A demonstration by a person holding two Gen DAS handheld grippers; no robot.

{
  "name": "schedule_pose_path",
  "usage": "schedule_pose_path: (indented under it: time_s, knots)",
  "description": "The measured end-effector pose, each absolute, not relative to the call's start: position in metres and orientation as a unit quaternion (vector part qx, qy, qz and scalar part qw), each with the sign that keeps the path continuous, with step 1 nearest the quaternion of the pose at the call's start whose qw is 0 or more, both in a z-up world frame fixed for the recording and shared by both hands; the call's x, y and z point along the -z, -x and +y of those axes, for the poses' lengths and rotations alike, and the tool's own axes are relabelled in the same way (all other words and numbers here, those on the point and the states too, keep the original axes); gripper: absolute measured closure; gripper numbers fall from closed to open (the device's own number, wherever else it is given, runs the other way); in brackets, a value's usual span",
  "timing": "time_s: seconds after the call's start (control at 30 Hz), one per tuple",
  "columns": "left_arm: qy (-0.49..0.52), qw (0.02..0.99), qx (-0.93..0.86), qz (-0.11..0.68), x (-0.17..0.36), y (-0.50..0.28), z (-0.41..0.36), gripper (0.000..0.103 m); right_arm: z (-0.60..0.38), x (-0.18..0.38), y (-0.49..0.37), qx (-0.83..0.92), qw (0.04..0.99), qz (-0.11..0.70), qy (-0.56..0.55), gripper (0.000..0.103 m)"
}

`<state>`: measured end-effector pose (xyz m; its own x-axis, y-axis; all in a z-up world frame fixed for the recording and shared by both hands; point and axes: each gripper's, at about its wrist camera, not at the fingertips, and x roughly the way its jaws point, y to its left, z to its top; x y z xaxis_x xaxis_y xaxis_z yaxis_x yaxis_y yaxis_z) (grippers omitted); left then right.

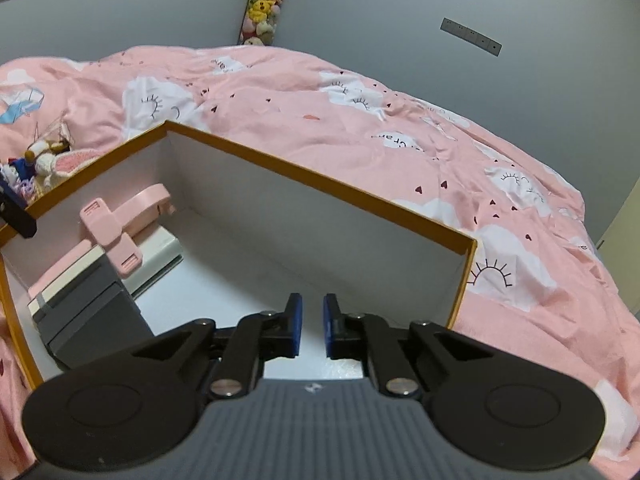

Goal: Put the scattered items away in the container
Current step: 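Withdraw both tools from the orange box back over the pile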

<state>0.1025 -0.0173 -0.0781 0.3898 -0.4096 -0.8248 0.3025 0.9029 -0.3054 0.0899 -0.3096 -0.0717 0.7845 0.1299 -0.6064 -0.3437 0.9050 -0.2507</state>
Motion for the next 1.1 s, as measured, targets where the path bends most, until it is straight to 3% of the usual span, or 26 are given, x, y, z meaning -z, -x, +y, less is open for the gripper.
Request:
schedule_pose_path:
  time_s: [0.4, 0.5, 0.7, 0.87, 1.1]
  knots:
    - [0.036, 0.842, 0.191, 0.504, 0.072, -0.093, -0.022, 0.082, -0.304, 0.075, -0.091, -0.128, 0.928, 0.288, 0.197, 0.096]
    - [0.027, 0.848, 0.185, 0.496, 0.064, -0.088, -0.019, 0.082, -0.302, 0.066, -0.086, -0.117, 0.932, 0.286, 0.189, 0.087]
    - [0.006, 0.872, 0.153, 0.464, 0.033, -0.071, 0.002, 0.082, -0.279, 0.037, -0.065, -0.111, 0.935, 0.282, 0.182, 0.087]
    - [-0.019, 0.899, 0.104, 0.425, -0.001, -0.054, 0.035, 0.081, -0.251, 0.007, -0.046, -0.15, 0.942, 0.275, 0.118, 0.076]
    - [-0.027, 0.904, 0.061, 0.422, -0.025, -0.042, 0.075, 0.069, -0.197, -0.011, -0.042, -0.209, 0.935, 0.284, 0.037, 0.053]
